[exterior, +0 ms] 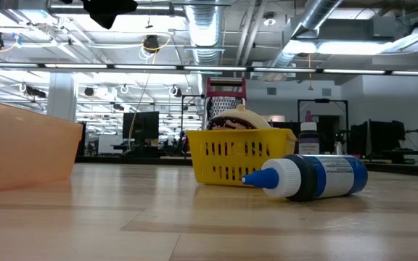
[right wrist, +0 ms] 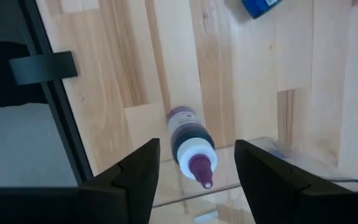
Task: Pick & Place Food Item
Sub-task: Put the bottom violet food coloring bottle into the transparent bin
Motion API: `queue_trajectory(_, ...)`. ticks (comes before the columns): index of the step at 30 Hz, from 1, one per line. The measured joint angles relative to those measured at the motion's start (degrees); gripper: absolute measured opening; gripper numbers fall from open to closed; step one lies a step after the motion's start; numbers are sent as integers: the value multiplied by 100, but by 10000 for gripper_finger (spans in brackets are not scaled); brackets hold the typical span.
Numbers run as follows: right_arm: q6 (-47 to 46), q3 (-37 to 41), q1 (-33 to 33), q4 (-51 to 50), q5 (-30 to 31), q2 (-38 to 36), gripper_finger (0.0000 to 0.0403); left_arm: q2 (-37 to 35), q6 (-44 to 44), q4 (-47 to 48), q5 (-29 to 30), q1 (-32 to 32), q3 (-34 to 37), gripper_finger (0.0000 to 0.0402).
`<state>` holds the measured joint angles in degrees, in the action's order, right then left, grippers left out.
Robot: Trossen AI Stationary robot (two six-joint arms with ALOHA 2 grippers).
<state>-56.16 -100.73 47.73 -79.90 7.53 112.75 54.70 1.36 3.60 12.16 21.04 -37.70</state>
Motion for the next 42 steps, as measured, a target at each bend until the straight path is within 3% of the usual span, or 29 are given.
queue_trajectory(7, -410, 118, -1, 36, -276, -12, 200, 0, 3, -3, 4, 0, 1, 250)
queue_trajectory(10, -226, 98, -18, 509, -278, -22, 200, 0, 21, -6, 7, 0, -1, 250)
queue_trajectory(12, -215, 114, -22, 153, -157, -22, 199, 0, 19, -6, 7, 0, 1, 250)
queue_trajectory(29, 6, 531, 220, 193, 37, -90, 208, 0, 1, -17, 31, 0, 1, 250)
queue_trajectory(36, -83, 588, 292, 163, 462, -179, 206, 0, -1, -20, 28, 0, 1, 250)
queue_trajectory(42, -132, 748, 280, 285, 387, -181, 200, 0, -1, -20, 24, 0, 1, 250)
